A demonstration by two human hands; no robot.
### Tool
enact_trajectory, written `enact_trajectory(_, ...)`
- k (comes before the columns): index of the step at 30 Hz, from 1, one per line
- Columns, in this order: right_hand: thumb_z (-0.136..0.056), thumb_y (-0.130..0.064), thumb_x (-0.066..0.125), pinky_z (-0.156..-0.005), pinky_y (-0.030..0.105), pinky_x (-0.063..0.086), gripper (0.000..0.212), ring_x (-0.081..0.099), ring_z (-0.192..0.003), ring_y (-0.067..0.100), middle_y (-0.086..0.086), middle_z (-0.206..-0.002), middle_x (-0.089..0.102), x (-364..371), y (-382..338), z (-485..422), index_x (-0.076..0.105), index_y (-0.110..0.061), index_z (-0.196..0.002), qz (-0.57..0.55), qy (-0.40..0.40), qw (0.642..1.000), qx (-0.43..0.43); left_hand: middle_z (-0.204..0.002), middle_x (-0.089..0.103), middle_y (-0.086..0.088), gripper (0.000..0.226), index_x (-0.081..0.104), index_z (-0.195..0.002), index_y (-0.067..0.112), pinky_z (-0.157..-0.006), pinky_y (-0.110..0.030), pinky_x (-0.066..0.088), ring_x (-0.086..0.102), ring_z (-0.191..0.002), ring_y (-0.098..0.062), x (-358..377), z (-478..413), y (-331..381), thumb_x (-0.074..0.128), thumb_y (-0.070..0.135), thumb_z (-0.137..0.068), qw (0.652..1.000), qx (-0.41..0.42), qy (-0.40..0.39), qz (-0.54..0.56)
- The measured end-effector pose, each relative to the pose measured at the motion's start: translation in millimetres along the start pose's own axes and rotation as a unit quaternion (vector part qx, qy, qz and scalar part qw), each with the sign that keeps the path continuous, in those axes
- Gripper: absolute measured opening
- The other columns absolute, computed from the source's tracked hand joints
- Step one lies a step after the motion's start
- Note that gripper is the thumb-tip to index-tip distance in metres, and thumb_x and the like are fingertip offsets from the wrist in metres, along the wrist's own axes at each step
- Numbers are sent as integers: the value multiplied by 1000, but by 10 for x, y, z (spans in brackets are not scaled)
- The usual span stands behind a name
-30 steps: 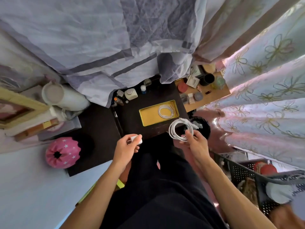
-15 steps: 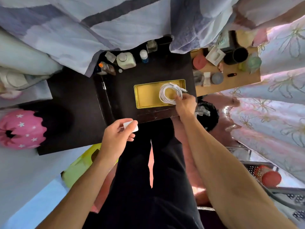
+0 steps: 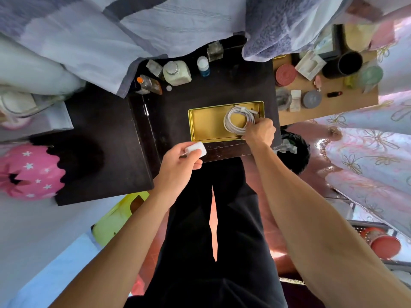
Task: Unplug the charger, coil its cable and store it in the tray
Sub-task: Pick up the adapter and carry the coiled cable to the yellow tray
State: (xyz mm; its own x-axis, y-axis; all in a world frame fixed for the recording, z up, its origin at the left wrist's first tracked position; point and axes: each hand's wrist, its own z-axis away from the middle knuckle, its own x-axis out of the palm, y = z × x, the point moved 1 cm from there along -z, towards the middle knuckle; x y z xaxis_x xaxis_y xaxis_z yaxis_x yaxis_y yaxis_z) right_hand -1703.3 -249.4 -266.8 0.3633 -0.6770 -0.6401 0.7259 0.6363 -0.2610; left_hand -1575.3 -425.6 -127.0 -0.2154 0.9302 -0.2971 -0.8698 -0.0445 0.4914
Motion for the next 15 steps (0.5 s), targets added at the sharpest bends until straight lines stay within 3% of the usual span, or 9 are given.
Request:
enact_trajectory(3,-99,-18,60,-78,33,56,22,75,-94,37,17,-99,80,-66,8,93,80,-9,-99,-25,19,999,-35,-101,69,7,32,66,-123,15,-78,-21,60,74,-86,-13,101,-187,112,64,28,-93,999,18,36,-12)
enact_trajectory(6,-95,-17,62,-81,30,51,24,73,-97,26,7,-100,81,-146,45,204,81,-13,-108,-59,41,996,-61,-89,74,2,32,71,-110,13,-74,-27,60,74,-80,-13,251,-467,199,68,36,-88,989,58,98,-98)
enact_trajectory(8,-94,-18,63,-79,25,49,22,71,-86,16,-3,-90,77,-173,97,266,80,-15,-107,-83,35,993,-81,-94,72,-3,34,71,-106,10,-72,-29,56,69,-87,-17,373,-698,235,68,40,-89,970,83,129,-191)
enact_trajectory(11,-94,-21,66,-67,15,46,15,61,-69,-7,-19,-77,66,-186,236,327,78,-20,-102,-97,18,988,-114,-110,68,-7,39,68,-115,9,-84,-37,56,65,-99,-23,537,-977,259,68,40,-92,942,91,158,-281)
enact_trajectory(13,-95,-22,66,-58,2,41,13,62,-64,-12,-20,-74,66,-195,337,335,78,-22,-102,-97,4,986,-134,-116,67,-10,39,66,-117,8,-88,-40,54,66,-103,-27,629,-1125,234,69,38,-92,929,90,172,-315)
enact_trajectory(15,-96,-22,67,-57,-3,40,12,62,-65,-19,-19,-74,67,-185,432,311,77,-22,-102,-101,-15,984,-143,-116,69,-11,37,67,-116,7,-86,-40,54,67,-104,-29,675,-1247,189,70,36,-92,919,89,182,-338)
